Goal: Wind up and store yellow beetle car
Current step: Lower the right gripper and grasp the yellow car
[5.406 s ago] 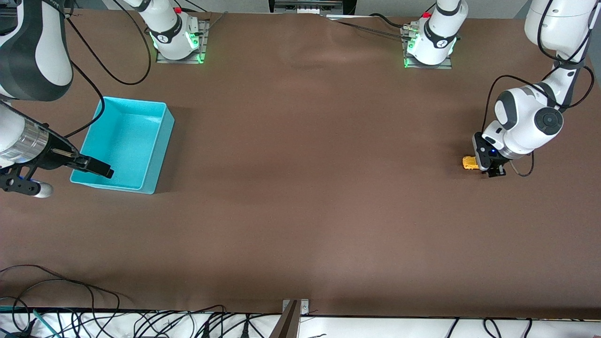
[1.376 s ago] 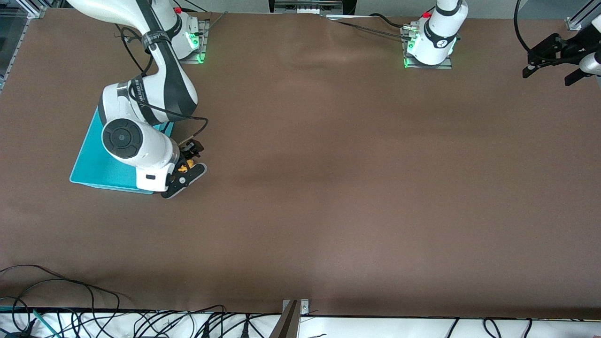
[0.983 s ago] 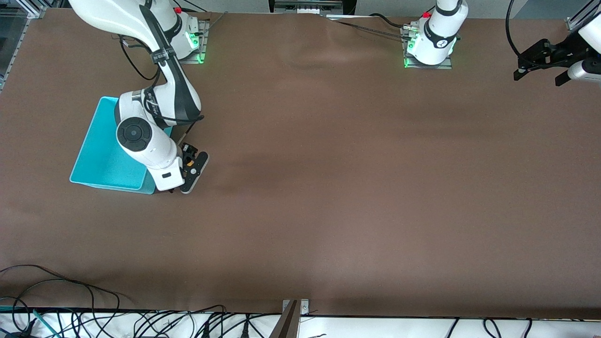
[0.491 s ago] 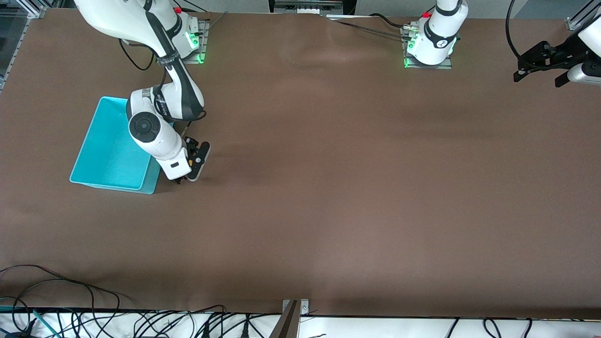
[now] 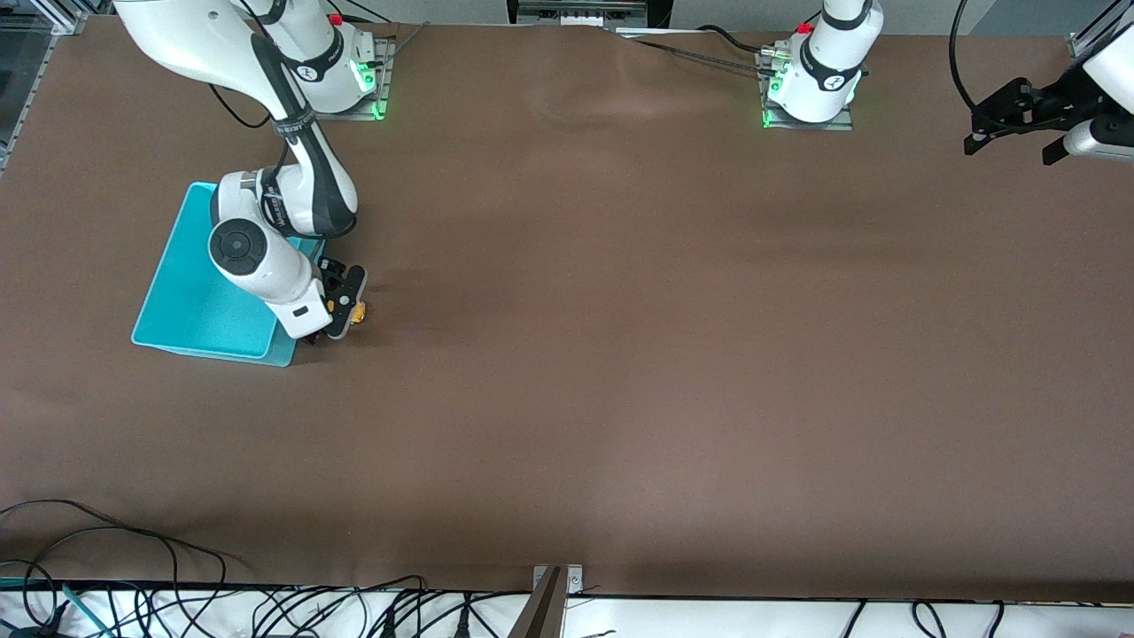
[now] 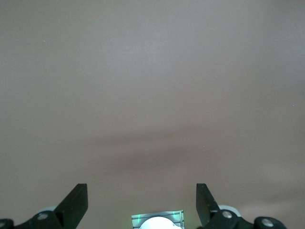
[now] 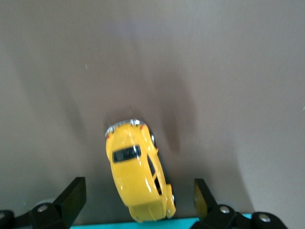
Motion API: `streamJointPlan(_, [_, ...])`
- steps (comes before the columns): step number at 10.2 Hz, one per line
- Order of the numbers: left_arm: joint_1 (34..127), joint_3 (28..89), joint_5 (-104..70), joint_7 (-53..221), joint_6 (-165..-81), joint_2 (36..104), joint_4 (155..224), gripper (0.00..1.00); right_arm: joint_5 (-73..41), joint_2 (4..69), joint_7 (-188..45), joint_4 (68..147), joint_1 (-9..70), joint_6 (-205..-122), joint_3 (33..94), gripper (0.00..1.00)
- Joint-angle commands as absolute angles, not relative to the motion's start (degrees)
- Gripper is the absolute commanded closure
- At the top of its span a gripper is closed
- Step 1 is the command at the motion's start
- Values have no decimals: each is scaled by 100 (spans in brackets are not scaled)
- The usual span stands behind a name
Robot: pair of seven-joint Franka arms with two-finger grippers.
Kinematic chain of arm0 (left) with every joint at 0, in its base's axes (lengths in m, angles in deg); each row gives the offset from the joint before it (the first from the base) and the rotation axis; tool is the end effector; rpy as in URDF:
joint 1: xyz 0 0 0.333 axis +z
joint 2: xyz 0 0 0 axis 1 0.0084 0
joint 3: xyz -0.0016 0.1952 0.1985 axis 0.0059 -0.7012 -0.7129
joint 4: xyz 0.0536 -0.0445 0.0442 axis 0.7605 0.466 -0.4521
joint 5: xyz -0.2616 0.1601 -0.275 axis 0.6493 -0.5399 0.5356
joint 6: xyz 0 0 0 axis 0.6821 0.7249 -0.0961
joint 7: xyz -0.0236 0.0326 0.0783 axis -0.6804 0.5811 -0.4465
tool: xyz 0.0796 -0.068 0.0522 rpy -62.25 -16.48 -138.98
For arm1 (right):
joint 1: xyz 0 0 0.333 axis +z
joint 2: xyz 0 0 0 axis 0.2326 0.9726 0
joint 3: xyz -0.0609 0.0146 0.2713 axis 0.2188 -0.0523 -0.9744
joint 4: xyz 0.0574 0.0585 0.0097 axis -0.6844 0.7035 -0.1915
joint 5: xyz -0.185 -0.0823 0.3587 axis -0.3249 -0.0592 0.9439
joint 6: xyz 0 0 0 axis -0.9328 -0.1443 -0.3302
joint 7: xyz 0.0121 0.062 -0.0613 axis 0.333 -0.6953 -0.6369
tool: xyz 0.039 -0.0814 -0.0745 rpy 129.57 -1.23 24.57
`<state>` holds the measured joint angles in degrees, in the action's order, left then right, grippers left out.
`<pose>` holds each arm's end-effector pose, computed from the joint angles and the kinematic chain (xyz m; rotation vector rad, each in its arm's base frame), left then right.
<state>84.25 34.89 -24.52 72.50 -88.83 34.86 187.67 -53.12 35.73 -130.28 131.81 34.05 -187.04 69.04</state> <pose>0.5126 0.0003 0.5929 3.0929 -0.1463 -0.1366 0.5481 0.0902 0.1494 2.4827 1.8888 -0.2017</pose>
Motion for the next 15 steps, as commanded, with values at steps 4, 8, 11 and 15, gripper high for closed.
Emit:
streamJointPlan(4, [8424, 3654, -2364, 7321, -8729, 3583, 18550, 0, -5216, 3532, -13189, 13609, 3278, -19177, 6861, 0])
streamJointPlan(8, [8477, 3645, -2381, 7312, -8738, 3591, 18550, 0, -5084, 3515, -13172, 13591, 3287, -19177, 6817, 86])
streamJointPlan(11, [8477, 3645, -2381, 7312, -8738, 3591, 18550, 0, -5084, 3218, -13084, 13469, 3296, -19107, 6642, 100])
streamJointPlan(15, [8503, 3627, -2381, 7312, -8738, 3583, 18550, 0, -5075, 2610, -12259, 11830, 3331, -16741, 6509, 100])
